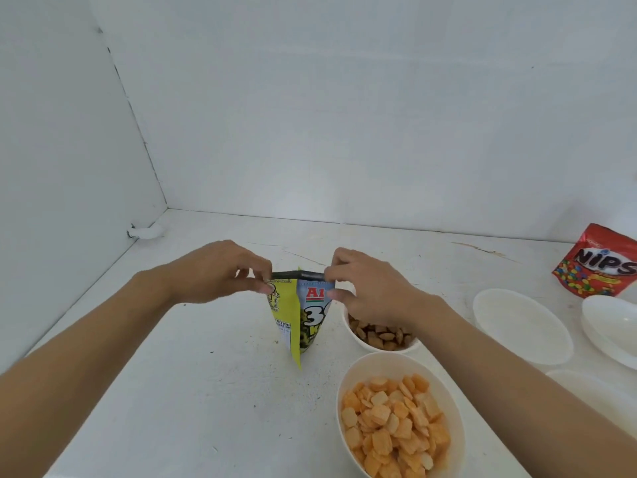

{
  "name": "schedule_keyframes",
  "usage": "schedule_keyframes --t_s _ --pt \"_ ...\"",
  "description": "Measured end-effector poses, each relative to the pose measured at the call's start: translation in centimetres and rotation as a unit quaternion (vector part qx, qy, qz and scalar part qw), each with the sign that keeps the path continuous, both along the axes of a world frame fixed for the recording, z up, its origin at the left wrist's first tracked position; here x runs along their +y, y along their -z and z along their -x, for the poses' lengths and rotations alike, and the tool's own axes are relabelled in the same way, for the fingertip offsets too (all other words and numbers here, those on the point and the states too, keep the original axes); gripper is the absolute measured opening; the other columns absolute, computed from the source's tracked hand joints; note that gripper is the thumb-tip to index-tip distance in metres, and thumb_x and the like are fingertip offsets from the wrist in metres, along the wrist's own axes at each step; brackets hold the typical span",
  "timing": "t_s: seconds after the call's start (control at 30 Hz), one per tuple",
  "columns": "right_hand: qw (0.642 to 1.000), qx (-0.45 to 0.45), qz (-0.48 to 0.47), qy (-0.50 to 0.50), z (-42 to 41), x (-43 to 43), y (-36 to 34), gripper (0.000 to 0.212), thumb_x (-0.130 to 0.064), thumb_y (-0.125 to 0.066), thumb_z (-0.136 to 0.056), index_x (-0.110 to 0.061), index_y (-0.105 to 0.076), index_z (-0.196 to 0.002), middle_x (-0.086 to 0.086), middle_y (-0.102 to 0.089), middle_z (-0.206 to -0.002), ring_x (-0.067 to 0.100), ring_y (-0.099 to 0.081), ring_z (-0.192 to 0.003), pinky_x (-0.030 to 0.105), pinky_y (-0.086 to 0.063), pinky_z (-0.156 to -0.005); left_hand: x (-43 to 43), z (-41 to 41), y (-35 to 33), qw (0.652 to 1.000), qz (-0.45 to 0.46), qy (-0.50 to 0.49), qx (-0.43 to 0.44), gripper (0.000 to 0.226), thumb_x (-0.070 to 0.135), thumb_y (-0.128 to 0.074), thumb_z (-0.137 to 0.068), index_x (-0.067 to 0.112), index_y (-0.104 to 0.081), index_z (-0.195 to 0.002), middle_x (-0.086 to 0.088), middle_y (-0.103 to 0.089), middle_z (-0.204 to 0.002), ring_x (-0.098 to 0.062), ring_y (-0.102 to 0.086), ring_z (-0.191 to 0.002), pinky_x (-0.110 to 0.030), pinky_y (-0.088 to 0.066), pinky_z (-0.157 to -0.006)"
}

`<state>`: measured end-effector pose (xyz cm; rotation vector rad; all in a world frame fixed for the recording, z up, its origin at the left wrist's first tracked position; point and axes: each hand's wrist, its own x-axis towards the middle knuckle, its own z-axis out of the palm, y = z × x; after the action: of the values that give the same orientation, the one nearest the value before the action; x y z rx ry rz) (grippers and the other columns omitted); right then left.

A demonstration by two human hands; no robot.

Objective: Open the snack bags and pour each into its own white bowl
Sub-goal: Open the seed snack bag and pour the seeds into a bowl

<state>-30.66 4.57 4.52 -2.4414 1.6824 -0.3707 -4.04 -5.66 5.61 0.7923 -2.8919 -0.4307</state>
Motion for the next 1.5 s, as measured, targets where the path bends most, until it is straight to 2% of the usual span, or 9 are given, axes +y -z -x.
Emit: schedule_keyframes --t_s 0.1,0.23,0.4,0.53,0.83,0.93,1.13,1.33,1.5 --pt "1.000 0.013 0.023 0.007 -0.1 0.1 0.2 0.014 -0.032 -0.061 -0.093 -0.024 -0.066 -0.102 -0.007 -0.048 -0.104 0.011 -0.045 -0.095 0.030 -0.034 -0.069 0.1 0.3 1.3 1.000 0.011 -0.017 0.016 0.028 0.061 -0.050 -0.092 0.038 -0.064 -0.087 0.023 -0.064 -0.084 -0.003 -0.059 -0.077 -0.024 -0.046 -0.065" --pt "0.999 -0.033 0.035 0.024 0.1 0.5 1.9 0.023 -0.046 -0.062 -0.092 -0.024 -0.069 -0.093 -0.008 -0.047 -0.107 0.011 -0.047 -0.099 0.032 -0.045 -0.072 2.4 0.8 3.9 0.981 -0.066 -0.065 0.172 0.025 0.055 -0.056 -0.094 0.035 -0.067 -0.104 0.020 -0.069 -0.099 -0.006 -0.067 -0.087 -0.019 -0.052 -0.070" --pt "0.993 -0.076 0.089 -0.015 -1.0 0.9 3.4 0.012 -0.032 -0.063 -0.094 -0.022 -0.069 -0.093 -0.004 -0.043 -0.129 0.013 -0.042 -0.120 0.040 -0.048 -0.093 7.2 2.2 8.2 0.886 -0.217 -0.200 0.358 0.057 0.033 -0.072 -0.086 0.042 -0.040 -0.133 0.012 -0.063 -0.120 -0.012 -0.070 -0.100 -0.023 -0.056 -0.083" --pt "0.982 -0.045 0.176 -0.058 -2.8 0.4 3.8 0.007 -0.018 -0.066 -0.090 -0.018 -0.070 -0.095 -0.002 -0.057 -0.124 0.020 -0.048 -0.117 0.044 -0.044 -0.087 10.1 2.6 12.2 0.798 -0.283 -0.278 0.454 0.063 0.028 -0.076 -0.081 0.039 -0.038 -0.131 0.002 -0.064 -0.119 -0.018 -0.070 -0.108 -0.032 -0.057 -0.088" --pt "0.980 0.072 0.148 -0.111 -5.5 -1.1 2.8 0.044 -0.001 -0.060 -0.083 -0.023 -0.057 -0.121 -0.007 -0.068 -0.087 0.020 -0.059 -0.080 0.036 -0.035 -0.081 11.5 4.1 16.0 0.831 -0.183 -0.358 0.385 0.024 0.010 -0.067 -0.094 0.033 -0.059 -0.096 0.027 -0.067 -0.098 -0.004 -0.071 -0.085 -0.012 -0.050 -0.065" --pt "0.981 0.026 0.177 -0.078 -5.5 -1.6 1.1 0.041 0.003 -0.063 -0.079 -0.020 -0.059 -0.112 -0.007 -0.066 -0.081 0.019 -0.060 -0.076 0.035 -0.035 -0.078 10.6 4.2 14.6 0.839 -0.089 -0.364 0.394 0.021 0.014 -0.069 -0.093 0.033 -0.061 -0.092 0.021 -0.068 -0.093 -0.004 -0.069 -0.082 -0.009 -0.045 -0.058" --pt "0.967 -0.084 0.241 0.005 -4.1 -1.9 -4.3 0.019 -0.016 -0.054 -0.095 -0.024 -0.059 -0.111 -0.008 -0.070 -0.095 0.013 -0.058 -0.087 0.035 -0.033 -0.081 7.5 5.7 8.9 0.848 0.061 -0.320 0.419 0.013 0.012 -0.063 -0.095 0.018 -0.064 -0.106 0.013 -0.064 -0.101 0.004 -0.063 -0.090 -0.003 -0.043 -0.074" --pt "0.957 -0.131 0.243 0.087 0.8 -1.5 -6.9 0.007 -0.020 -0.058 -0.095 -0.023 -0.063 -0.100 -0.012 -0.062 -0.074 0.014 -0.052 -0.083 0.043 -0.040 -0.088 5.4 10.8 6.1 0.876 0.098 -0.258 0.395 0.018 0.011 -0.062 -0.096 0.014 -0.064 -0.113 0.006 -0.071 -0.107 -0.006 -0.068 -0.092 -0.020 -0.053 -0.076" --pt "0.953 -0.149 0.221 0.143 7.5 0.7 -7.0 0.008 -0.020 -0.062 -0.093 -0.024 -0.068 -0.094 -0.009 -0.058 -0.066 0.017 -0.052 -0.083 0.047 -0.045 -0.085 5.9 17.0 6.2 0.883 0.042 -0.232 0.406 0.014 0.010 -0.059 -0.098 0.022 -0.064 -0.105 0.020 -0.067 -0.098 -0.001 -0.066 -0.084 -0.006 -0.041 -0.060"
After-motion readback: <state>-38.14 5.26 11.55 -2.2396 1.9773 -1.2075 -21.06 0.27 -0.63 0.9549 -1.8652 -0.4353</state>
